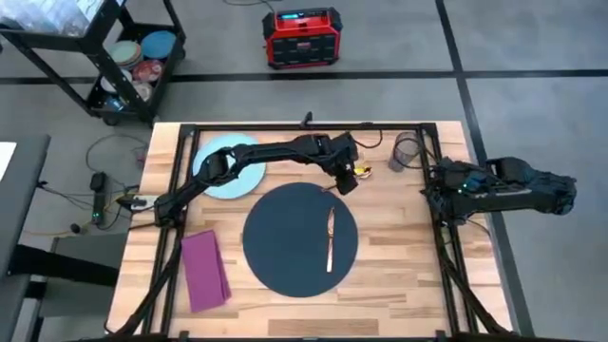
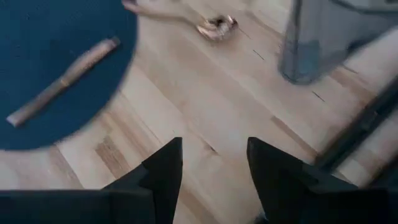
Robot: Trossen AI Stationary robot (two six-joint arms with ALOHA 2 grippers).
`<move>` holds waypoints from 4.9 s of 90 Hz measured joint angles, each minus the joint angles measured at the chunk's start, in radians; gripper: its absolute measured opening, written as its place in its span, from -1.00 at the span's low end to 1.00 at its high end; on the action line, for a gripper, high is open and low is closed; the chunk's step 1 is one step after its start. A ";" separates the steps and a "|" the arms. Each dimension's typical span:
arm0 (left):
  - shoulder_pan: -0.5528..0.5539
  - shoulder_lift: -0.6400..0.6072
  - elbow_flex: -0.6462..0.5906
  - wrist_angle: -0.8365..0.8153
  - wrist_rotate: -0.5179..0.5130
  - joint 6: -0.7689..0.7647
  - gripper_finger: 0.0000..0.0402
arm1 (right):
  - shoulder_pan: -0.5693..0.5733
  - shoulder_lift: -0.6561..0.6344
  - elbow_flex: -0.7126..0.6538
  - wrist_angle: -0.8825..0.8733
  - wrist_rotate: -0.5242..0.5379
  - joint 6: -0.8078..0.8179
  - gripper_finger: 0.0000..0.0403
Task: Set table place
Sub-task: Put the brown table spoon on the blue table mat to the right of the brown table knife
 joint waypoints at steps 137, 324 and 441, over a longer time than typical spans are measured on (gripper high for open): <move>0.033 0.084 0.158 -0.177 -0.088 0.160 -0.99 | 0.000 0.200 0.000 0.203 0.090 0.133 -0.18; -0.560 -0.172 -0.536 0.560 -0.675 -1.786 -1.00 | 0.001 -0.298 0.121 -0.211 -0.100 0.035 -0.18; -0.551 -0.167 -0.559 0.467 -0.536 -1.686 -1.00 | 0.001 -0.298 0.121 -0.210 -0.100 0.006 -0.18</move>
